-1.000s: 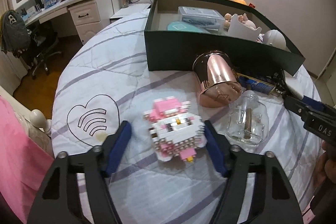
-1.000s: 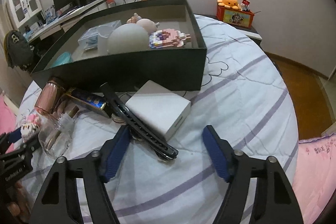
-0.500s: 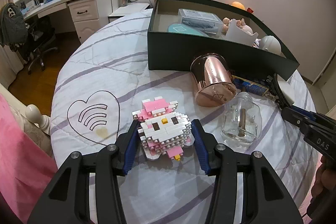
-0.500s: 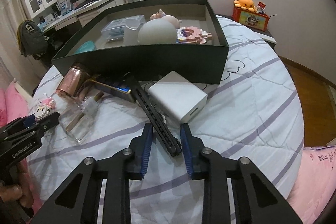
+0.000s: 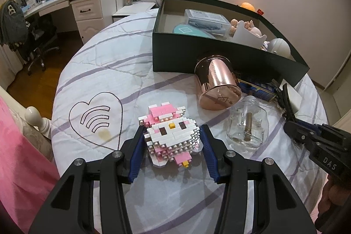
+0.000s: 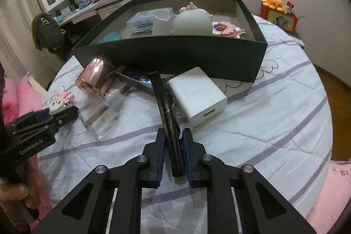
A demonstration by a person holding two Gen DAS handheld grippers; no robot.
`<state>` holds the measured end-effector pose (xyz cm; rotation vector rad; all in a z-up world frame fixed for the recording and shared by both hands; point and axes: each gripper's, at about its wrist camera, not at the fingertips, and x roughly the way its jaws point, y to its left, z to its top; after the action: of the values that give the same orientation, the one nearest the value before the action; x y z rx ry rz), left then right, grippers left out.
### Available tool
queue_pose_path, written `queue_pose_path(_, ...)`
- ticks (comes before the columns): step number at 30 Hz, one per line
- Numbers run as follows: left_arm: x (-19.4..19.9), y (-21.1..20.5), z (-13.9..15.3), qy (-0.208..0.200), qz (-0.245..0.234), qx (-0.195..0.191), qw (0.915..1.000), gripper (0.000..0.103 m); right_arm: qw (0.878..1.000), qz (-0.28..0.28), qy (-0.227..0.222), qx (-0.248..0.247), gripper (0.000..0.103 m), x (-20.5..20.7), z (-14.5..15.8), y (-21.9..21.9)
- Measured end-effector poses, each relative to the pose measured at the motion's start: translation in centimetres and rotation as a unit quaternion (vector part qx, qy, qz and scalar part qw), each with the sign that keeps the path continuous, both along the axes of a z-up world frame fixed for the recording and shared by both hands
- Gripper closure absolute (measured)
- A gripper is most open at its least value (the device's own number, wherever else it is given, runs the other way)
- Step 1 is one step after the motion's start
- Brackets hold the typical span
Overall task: Organize rigid objects
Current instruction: 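Carry the block figure and comb into the tray and release them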
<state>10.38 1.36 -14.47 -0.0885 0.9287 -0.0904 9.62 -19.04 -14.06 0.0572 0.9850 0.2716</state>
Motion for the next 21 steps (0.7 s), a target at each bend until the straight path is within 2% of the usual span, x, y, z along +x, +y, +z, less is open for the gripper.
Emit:
queue_pose_path(6, -0.7, 0.4, 0.7, -0.006, 0.003, -0.005, 1.0000, 0.054, 0.998, 0.002, 0.000, 0.057, 0.088, -0.9, 1.1, -0.9)
queue_pose_path(21, -1.9, 0.2, 5.0, -0.049, -0.010, -0.015, 0.9986, 0.054, 0.995, 0.016, -0.041, 0.088, 0.088, -2.2, 5.3, -0.4)
